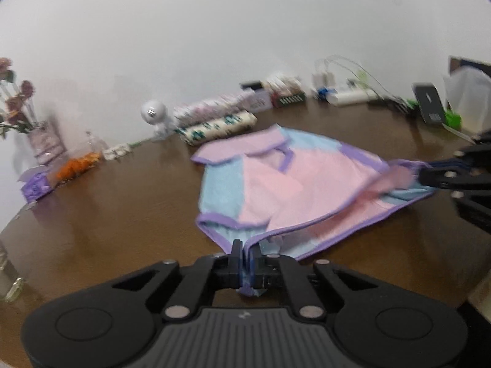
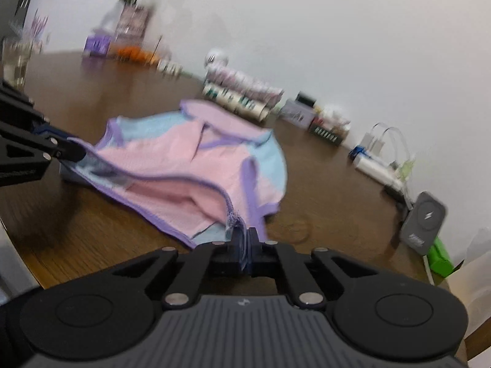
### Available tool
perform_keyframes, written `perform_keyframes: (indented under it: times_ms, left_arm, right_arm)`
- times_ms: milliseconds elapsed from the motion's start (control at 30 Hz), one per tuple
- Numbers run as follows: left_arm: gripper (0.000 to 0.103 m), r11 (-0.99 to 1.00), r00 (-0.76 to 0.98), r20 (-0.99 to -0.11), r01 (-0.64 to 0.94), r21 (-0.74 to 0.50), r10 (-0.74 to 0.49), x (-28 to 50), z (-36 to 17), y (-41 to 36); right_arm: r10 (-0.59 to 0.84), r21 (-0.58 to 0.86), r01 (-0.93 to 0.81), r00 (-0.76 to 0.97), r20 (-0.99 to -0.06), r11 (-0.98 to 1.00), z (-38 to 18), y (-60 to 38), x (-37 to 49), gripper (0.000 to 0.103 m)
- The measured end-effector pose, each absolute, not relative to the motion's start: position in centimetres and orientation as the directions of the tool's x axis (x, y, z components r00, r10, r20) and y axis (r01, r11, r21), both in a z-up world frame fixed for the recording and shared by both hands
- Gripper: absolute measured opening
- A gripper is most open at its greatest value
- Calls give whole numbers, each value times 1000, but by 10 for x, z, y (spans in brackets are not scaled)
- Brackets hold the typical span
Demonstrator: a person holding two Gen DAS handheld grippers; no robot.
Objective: Fold clothes
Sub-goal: 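Grasp the garment's purple-trimmed edge with both grippers, lift and shake it flat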
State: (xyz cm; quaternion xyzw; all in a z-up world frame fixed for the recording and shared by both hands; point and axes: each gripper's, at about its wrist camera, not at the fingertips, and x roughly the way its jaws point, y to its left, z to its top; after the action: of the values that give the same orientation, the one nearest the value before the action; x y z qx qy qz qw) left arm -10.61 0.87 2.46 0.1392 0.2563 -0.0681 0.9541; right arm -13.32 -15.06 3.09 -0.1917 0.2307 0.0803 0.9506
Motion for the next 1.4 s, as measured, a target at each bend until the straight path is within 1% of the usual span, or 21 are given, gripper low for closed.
perform_keyframes:
  times_ms: [167, 200, 233, 333, 433, 500, 533, 600, 633, 667, 700, 733, 800, 933, 1000, 1067, 1100, 1200, 1233, 1333, 1400]
  left_arm:
    - [2, 957, 905, -421, 173, 231, -61, -117, 55, 12]
    - [2, 957, 911, -406, 174, 232, -68, -119, 62, 13]
    - [2, 956, 920, -379, 194, 220, -99, -122, 80, 14]
    - [2, 948, 936, -289, 260, 183, -201, -132, 136, 18]
    - [2, 934, 945, -104, 323, 155, -310, -163, 223, 27]
    - [2, 927, 940, 24, 332, 172, -341, -188, 283, 34]
    - [2, 926, 935, 67, 332, 181, -349, -197, 307, 37]
    - [2, 916, 922, 118, 339, 215, -369, -208, 345, 42]
    - [3, 912, 920, 121, 340, 231, -374, -206, 356, 42]
    - [3, 907, 918, 122, 341, 246, -378, -203, 366, 41]
    - [3, 902, 916, 122, 343, 262, -383, -201, 376, 40]
    - [3, 901, 919, 105, 342, 265, -380, -190, 378, 39]
    - [3, 900, 927, 65, 341, 271, -371, -168, 380, 35]
    - [3, 910, 940, -10, 332, 248, -340, -105, 360, 29]
    - [3, 915, 950, -25, 308, 260, -313, -73, 349, 23]
    - [4, 915, 968, -23, 243, 320, -249, -48, 344, 14]
    - [4, 913, 976, -20, 210, 351, -217, -36, 342, 9]
    - [3, 900, 975, 57, 174, 398, -214, -37, 365, 4]
    - [3, 896, 973, 83, 162, 413, -214, -38, 373, 2]
    - [4, 900, 952, 211, 116, 421, -222, -66, 396, 5]
    - [9, 899, 926, 297, 88, 429, -232, -90, 401, 6]
  right_arm:
    - [41, -352, -182, 927, -373, 918, 52, -152, -158, 2]
    - [38, -356, -171, 935, -352, 919, 57, -152, -162, 2]
    - [49, -345, -163, 947, -316, 924, 72, -156, -167, 2]
    - [87, -300, -144, 977, -195, 943, 125, -167, -181, 2]
    - [142, -282, -147, 989, -39, 948, 206, -186, -207, 2]
    - [160, -286, -137, 985, 57, 948, 258, -197, -226, 2]
    - [161, -294, -127, 982, 95, 947, 280, -200, -234, 2]
    - [164, -310, -105, 972, 170, 945, 323, -207, -249, 2]
    - [165, -317, -93, 964, 207, 944, 345, -211, -257, 2]
    - [162, -323, -84, 961, 223, 943, 358, -212, -258, 2]
    - [159, -325, -82, 962, 220, 942, 365, -211, -252, 2]
    - [157, -328, -81, 965, 213, 941, 372, -211, -245, 2]
    - [160, -329, -98, 973, 166, 939, 374, -211, -220, 2]
    - [148, -305, -126, 988, 49, 944, 358, -211, -153, 2]
    - [136, -296, -130, 991, 0, 946, 347, -209, -117, 2]
    - [121, -290, -126, 992, -37, 949, 339, -205, -84, 2]
    - [116, -290, -120, 993, -32, 949, 341, -202, -75, 2]
    - [103, -293, -97, 995, 5, 951, 353, -194, -55, 2]
    - [99, -299, -85, 995, 31, 950, 361, -192, -55, 2]
    - [82, -325, -39, 989, 120, 945, 381, -189, -67, 2]
    - [78, -327, -21, 984, 163, 945, 384, -192, -81, 2]
